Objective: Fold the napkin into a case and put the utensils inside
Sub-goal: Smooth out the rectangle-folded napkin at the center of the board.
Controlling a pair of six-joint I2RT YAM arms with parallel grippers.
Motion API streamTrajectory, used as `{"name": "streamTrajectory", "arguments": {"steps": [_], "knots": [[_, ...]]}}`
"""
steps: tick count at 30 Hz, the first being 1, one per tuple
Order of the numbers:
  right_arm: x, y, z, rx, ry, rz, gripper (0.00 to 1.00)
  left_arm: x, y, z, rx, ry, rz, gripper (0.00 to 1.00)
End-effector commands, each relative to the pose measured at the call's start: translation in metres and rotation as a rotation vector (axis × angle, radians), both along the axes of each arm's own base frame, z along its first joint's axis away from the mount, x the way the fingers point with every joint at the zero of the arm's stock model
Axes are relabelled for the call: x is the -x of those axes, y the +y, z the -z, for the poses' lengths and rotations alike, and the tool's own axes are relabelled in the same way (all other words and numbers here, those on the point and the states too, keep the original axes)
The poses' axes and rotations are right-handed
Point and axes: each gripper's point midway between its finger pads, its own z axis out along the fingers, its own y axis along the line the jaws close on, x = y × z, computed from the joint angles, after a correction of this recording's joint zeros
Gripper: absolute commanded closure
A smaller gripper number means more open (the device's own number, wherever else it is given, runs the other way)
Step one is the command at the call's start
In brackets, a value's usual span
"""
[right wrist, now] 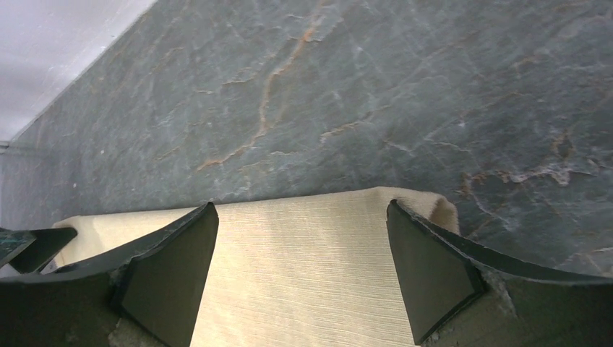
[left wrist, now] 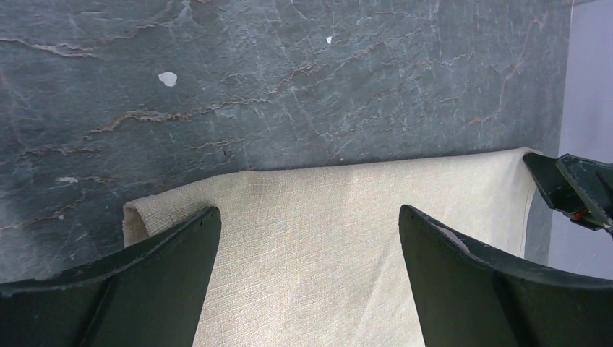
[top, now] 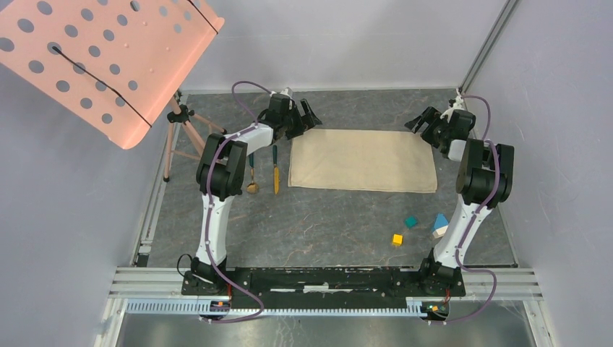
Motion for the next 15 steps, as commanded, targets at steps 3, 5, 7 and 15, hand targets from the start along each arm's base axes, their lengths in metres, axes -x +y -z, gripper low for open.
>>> {"name": "streamTrajectory", "arguments": {"steps": [3,5,7,15], "knots": [[-0.005,-0.027,0.026,0.029,0.059,0.068,0.08,-0.005,0.033,0.024,-0.098,0.085,-0.127,0.0],[-0.006,-0.03,0.032,0.046,0.084,0.069,0.08,-0.005,0.04,0.029,-0.121,0.099,-0.138,0.0],[-0.006,-0.037,0.033,0.08,0.104,0.082,0.08,-0.007,0.048,0.029,-0.153,0.098,-0.148,0.0],[-0.007,-0.044,0.019,0.132,0.094,0.092,0.08,-0.011,0.062,0.014,-0.277,0.043,-0.139,0.0]]}}
